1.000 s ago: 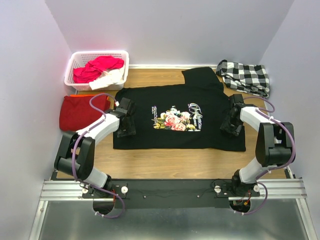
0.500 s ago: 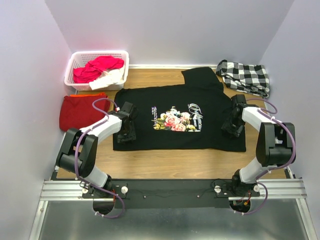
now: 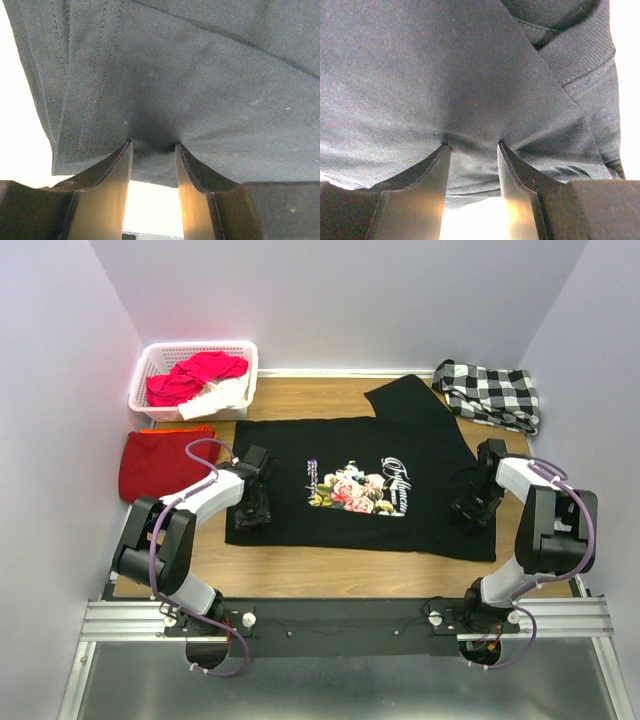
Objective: Fold and stack the t-shirts
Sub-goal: Fold the flattened tshirt in 1/3 of the way
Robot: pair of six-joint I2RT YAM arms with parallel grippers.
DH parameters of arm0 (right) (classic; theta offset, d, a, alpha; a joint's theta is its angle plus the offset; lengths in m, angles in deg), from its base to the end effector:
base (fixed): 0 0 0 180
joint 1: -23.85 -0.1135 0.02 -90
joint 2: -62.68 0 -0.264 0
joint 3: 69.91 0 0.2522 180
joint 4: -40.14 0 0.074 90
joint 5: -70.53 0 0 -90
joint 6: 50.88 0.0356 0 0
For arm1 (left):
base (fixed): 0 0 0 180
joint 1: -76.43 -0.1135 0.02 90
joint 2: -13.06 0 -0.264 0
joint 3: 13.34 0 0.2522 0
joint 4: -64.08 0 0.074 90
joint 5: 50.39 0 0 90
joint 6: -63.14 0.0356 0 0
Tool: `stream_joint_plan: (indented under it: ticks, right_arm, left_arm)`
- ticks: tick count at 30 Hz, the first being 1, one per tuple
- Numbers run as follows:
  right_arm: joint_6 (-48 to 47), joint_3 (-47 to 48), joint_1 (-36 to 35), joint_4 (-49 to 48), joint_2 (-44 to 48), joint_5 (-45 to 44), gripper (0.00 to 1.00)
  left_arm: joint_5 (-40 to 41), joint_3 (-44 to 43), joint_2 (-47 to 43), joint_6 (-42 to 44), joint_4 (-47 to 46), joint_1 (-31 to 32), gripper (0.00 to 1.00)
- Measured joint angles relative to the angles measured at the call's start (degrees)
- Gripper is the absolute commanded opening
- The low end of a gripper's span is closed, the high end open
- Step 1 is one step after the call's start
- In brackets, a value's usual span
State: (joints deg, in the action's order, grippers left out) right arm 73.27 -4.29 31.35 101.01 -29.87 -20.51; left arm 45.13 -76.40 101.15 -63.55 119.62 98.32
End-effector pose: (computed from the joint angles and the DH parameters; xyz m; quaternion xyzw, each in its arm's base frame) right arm 0.2585 -0.0347 0.1535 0.3556 0.9344 -0.0044 0.0208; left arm 0.2403 -0.0929 0.1627 -0.1321 0.9867 0.0017 0.0951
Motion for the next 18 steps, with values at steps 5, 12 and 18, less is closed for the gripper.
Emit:
stream_joint_plan:
  ticks: [5,12,18]
  right_arm:
    - [0.98,-2.32,0.44,2.62,1.55,0.92,0.51]
    - [1.40,-3.39,0.44,6.60,2.12,0.94,0.51]
    - [1.25,-1.38,0.46,8.98,1.11,-1.05,0.50]
  left_arm:
    - [-0.15,0.79,-0.81,-0.04,0.74,0.00,0.48]
    - [-1.16,2.49,-2.56,-0.07,2.08,0.00,0.48]
    - [-1.16,1.90,-2.80,-0.48,5.07,0.13,0.48]
